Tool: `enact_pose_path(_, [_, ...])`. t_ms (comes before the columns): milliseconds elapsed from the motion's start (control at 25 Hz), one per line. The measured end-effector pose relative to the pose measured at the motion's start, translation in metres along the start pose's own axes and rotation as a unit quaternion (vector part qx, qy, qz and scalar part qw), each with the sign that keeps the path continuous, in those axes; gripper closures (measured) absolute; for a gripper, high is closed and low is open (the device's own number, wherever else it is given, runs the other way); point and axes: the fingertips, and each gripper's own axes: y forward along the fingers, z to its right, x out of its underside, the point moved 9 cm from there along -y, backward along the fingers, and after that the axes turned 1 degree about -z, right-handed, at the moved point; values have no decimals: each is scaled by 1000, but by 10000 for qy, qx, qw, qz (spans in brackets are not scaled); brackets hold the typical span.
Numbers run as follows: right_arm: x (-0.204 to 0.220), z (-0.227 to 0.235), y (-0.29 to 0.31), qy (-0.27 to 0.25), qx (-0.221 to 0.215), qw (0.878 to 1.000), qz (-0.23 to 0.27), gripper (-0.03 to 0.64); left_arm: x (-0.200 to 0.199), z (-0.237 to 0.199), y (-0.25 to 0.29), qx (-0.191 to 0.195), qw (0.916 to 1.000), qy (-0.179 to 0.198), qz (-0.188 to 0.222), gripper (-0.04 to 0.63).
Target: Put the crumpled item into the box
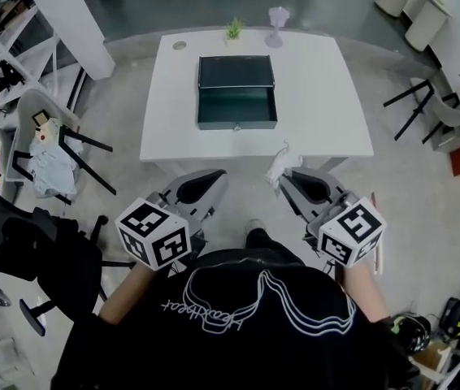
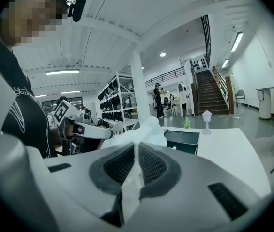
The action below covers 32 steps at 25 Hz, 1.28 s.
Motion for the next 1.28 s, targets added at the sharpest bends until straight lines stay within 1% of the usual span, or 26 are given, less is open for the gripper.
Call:
enact_pose_path(280, [-7, 34, 29, -19, -216, 9996, -153, 586, -9, -19, 14, -275, 9996, -82, 40, 591])
enact_pose_path(600, [-18, 89, 76, -7, -479, 9979, -441, 586, -29, -54, 48, -594, 9980, -178, 127, 591])
enact_pose_path(840, [-27, 121, 117, -164, -695, 9950, -701, 584, -42, -80, 67, -815, 9962, -246, 191, 591])
enact_pose_path(1040, [-29, 144, 150, -244, -908, 9913, -924, 584, -53, -97, 77, -1032, 9940, -266, 257, 591])
enact_pose_path(1280, [-21, 158, 189, -500, -1143, 9826, -1378, 583, -59, -116, 77, -1183, 9915, -377, 379, 591])
